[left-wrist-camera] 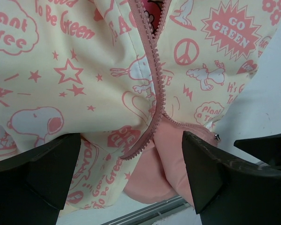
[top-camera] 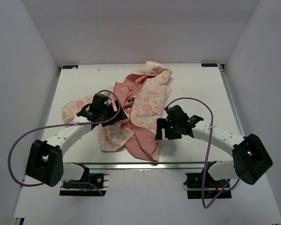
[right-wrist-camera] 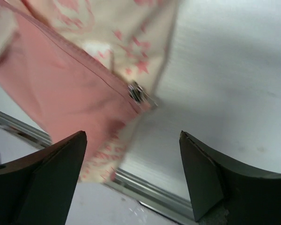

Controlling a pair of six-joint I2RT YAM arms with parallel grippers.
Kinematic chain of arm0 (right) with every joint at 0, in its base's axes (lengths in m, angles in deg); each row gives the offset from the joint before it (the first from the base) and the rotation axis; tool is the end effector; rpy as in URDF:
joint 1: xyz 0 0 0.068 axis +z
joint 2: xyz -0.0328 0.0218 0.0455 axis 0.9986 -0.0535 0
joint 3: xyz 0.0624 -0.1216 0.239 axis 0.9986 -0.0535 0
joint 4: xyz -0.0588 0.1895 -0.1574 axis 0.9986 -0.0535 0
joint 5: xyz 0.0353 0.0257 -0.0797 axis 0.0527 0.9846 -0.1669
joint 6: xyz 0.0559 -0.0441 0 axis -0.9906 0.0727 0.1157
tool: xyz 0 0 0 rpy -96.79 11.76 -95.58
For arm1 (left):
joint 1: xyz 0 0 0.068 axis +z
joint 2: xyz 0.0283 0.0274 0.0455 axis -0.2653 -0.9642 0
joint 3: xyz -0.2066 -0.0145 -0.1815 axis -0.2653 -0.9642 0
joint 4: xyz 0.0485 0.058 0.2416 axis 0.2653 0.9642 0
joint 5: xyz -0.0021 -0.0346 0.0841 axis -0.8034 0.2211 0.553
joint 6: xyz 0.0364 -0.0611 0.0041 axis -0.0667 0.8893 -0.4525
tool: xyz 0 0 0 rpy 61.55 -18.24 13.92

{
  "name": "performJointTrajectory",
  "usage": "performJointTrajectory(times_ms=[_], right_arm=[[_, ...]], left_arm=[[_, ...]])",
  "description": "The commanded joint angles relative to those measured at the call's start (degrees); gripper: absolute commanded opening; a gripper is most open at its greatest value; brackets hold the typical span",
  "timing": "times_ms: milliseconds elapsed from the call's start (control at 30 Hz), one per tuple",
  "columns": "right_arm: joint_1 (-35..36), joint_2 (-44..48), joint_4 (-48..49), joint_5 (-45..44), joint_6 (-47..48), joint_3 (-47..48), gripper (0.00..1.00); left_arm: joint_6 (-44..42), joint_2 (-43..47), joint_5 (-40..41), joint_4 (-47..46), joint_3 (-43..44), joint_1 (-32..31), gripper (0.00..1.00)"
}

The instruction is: Zip up the jacket

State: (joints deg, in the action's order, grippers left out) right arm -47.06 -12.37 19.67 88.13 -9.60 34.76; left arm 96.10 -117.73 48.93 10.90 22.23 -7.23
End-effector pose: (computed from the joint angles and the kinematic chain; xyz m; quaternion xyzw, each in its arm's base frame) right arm 0.1955 0.1698 0.1859 -0.0851 0.9556 0.1953 0.2037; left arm 0.2485 -0.1126 0.2154 -0.0950 0.9327 -0.2284 0.2624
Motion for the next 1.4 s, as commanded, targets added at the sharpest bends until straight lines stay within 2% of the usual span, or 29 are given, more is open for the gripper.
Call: performJointTrajectory(times_ms=[0,367,467,500,667,700,933,1067,1100,1200,1267,1300,1367], right_arm=[[-0.85,-0.38,11.03,1.9,-2.02,0.22,0.84],[-0.94,-8.82,15.08,6.99,-3.16,0.13,0.74],[-0.85,-8.66,16.22,10.34,-3.07,0.05,0.56],[-0.94,-8.31,16.14,11.3,-3.08,0.13,0.43],[-0.94,-4.53,10.88,8.68,-2.64,0.57,0.2],[-0.86,-4.17,9.82,7.37,-2.38,0.75,0.0],[-0.77,-2.24,8.84,10.51,-0.97,0.48,0.0],[0.2,-2.93,7.79,10.7,3.67,1.97,0.0],[0.29,-3.46,7.44,9.74,5.08,3.37,0.17],[0.38,-6.45,8.75,8.41,12.29,5.83,0.39],[0.46,-8.3,11.82,8.49,17.19,6.55,0.47],[0.46,-8.74,13.31,9.37,18.44,6.38,0.56],[0.46,-10.49,16.12,11.99,21.86,6.55,0.63]], left_arm=[[-0.67,-0.21,-1.4,-2.68,-0.22,0.02,0.98],[-0.93,-0.56,0.71,-1.54,0.4,0.02,0.98],[-0.85,-0.39,1.24,-1.27,0.31,-0.06,0.98],[-0.85,-0.39,1.33,-1.01,0.39,-0.06,0.98],[-1.02,-0.21,2.21,-0.66,0.04,-0.06,0.98],[-1.02,-0.21,2.47,-0.83,-0.13,0.02,0.98],[-0.93,-0.91,2.03,-1.36,-0.92,0.02,0.98],[-1.2,-0.82,1.95,-1.19,-0.57,-0.06,0.98],[-1.29,-0.65,1.86,-1.27,-0.48,0.02,0.98],[-1.63,-0.21,1.42,-1.8,-0.92,0.02,0.98],[-1.73,-0.12,1.68,-1.54,-1.1,0.02,0.98],[-1.73,-0.03,1.94,-1.45,-1.36,-0.06,0.98],[-2.07,-0.12,1.95,-1.36,-1.54,0.02,0.98]])
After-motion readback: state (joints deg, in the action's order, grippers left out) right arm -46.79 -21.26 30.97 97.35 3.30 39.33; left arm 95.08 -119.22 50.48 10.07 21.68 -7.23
